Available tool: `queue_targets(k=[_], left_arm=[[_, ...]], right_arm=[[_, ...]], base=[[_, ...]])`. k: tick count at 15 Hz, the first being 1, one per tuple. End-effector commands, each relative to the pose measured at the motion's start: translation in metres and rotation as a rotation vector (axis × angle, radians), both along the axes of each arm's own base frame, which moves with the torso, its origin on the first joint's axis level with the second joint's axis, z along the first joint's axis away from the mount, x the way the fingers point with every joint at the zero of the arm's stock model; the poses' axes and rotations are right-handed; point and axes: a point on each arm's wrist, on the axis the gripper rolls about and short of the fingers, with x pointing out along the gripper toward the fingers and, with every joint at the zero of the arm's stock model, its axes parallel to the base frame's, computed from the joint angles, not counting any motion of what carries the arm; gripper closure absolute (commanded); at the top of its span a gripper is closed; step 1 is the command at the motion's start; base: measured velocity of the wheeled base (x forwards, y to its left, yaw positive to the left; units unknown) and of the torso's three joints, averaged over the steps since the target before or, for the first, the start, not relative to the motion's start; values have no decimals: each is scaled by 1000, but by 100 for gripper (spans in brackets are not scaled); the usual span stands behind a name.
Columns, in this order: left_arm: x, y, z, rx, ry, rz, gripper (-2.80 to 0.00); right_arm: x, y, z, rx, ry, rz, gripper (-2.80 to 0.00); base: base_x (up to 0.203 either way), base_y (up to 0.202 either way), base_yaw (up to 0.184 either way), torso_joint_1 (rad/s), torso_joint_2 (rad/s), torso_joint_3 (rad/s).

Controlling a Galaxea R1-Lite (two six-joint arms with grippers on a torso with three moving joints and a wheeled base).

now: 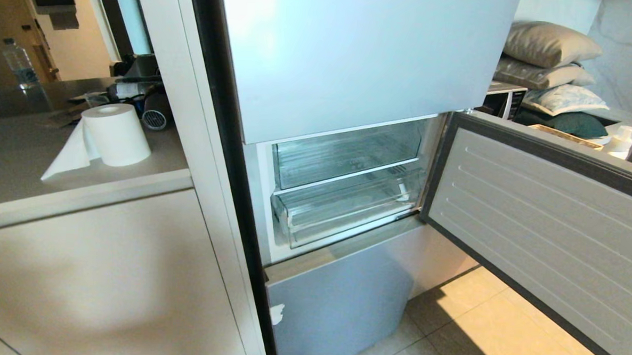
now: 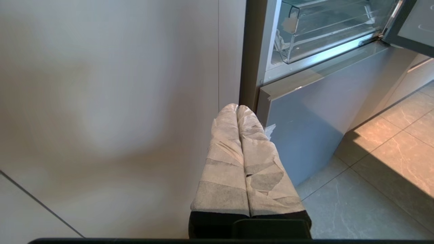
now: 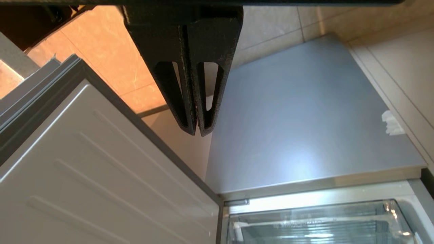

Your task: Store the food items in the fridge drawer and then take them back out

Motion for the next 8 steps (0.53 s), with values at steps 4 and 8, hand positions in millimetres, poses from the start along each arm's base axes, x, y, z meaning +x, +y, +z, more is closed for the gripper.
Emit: queue_targets(k=[4, 8], left_arm=[[0, 0, -1, 40, 7, -1, 0], [0, 0, 6, 108, -63, -3, 0]], right_arm=[[-1, 0, 9, -22, -104, 9, 0], [-1, 1, 5, 16, -53, 28, 0]], base=[[0, 0, 0, 0, 0, 0], [0, 0, 0, 0, 0, 0]])
